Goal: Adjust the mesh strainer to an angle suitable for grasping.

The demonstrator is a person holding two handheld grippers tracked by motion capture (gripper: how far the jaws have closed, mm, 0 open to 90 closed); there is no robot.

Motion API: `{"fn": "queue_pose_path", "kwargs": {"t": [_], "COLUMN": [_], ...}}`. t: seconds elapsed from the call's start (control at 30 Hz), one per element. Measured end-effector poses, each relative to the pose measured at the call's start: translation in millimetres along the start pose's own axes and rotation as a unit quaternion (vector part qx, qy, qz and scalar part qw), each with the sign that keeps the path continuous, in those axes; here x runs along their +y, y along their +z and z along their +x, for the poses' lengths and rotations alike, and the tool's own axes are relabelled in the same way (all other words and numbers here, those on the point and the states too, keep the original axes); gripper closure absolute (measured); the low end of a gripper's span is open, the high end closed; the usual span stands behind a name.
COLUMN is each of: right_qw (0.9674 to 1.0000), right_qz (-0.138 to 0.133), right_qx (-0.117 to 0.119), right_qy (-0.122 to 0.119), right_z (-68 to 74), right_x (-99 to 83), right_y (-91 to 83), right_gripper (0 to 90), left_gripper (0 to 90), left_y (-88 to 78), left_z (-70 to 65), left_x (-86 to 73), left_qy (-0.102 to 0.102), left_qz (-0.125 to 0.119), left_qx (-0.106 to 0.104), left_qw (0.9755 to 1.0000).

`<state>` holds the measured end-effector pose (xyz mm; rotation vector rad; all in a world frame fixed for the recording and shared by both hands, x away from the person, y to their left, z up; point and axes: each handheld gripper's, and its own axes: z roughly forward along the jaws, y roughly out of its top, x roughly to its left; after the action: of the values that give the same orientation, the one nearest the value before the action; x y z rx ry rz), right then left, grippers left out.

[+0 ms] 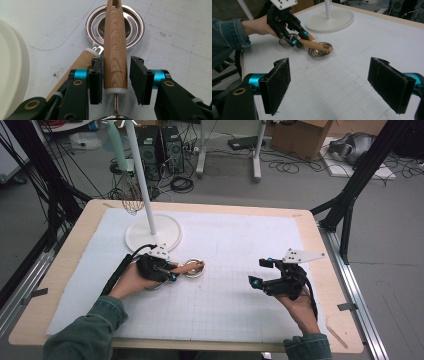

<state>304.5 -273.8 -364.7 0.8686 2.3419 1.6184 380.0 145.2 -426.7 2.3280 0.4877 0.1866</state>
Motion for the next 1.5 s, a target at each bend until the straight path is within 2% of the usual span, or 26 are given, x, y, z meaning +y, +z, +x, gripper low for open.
{"fn": "queue_pose_path", "kwargs": {"t": [0.4,0.67,0.87,1.5], "right_qw": [1.0000,1.0000,1.0000,0.9999], "right_qz": [0.000,0.004,0.004,0.011], "right_qx": [0.001,0.003,0.004,0.008], "right_qy": [0.004,0.000,-0.001,0.007], "right_z": [0.6,1.5,1.2,-1.0], "right_x": [0.0,0.5,0.8,1.3], "right_y": [0.7,4.7,6.9,14.5], "right_gripper": [17.3,17.3,17.3,17.3], "left_gripper": [67.0,67.8,68.4,68.8], "left_y": [4.6,4.7,3.3,-2.7], "left_z": [-2.3,-3.9,-5.5,-9.1], "left_x": [1.2,1.7,2.2,4.1], "left_qy": [0.007,0.009,0.018,0.019], "left_qz": [0.017,0.017,0.025,0.009], "left_qx": [0.011,0.012,0.015,0.001], "left_qw": [0.9998,0.9997,0.9994,0.9998]}}
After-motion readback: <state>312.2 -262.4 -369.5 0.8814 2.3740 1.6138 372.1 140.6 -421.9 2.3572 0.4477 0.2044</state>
